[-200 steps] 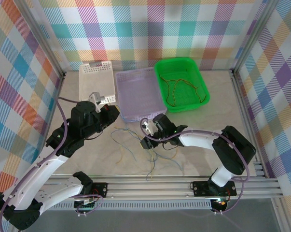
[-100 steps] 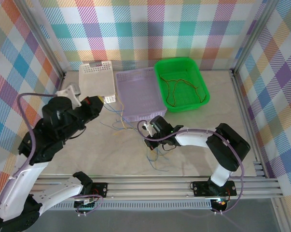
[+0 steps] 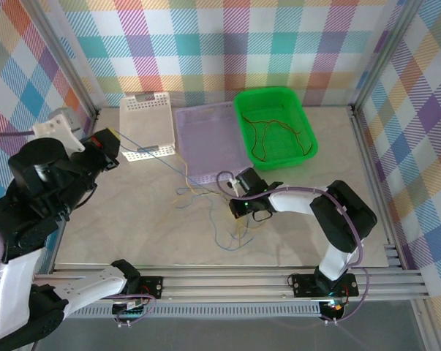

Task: Untangle the cables

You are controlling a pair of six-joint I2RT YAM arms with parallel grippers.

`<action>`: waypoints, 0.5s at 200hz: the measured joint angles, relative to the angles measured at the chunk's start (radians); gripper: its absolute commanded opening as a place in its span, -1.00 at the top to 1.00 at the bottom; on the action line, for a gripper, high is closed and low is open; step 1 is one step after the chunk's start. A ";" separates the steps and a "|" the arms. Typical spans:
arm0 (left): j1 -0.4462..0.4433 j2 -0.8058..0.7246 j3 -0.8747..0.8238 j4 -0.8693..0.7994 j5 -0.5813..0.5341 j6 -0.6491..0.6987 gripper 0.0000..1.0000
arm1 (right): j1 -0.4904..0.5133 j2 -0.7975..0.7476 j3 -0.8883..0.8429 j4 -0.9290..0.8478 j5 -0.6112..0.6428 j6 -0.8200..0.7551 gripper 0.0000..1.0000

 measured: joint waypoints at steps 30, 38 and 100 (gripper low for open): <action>0.000 0.051 0.131 -0.042 -0.074 0.074 1.00 | -0.043 0.000 0.003 -0.016 0.001 0.015 1.00; 0.000 0.060 0.168 -0.044 -0.093 0.094 1.00 | -0.048 0.000 0.006 -0.023 0.003 0.019 1.00; 0.000 0.072 0.372 -0.023 -0.224 0.235 1.00 | -0.085 0.014 0.040 -0.078 0.008 0.037 1.00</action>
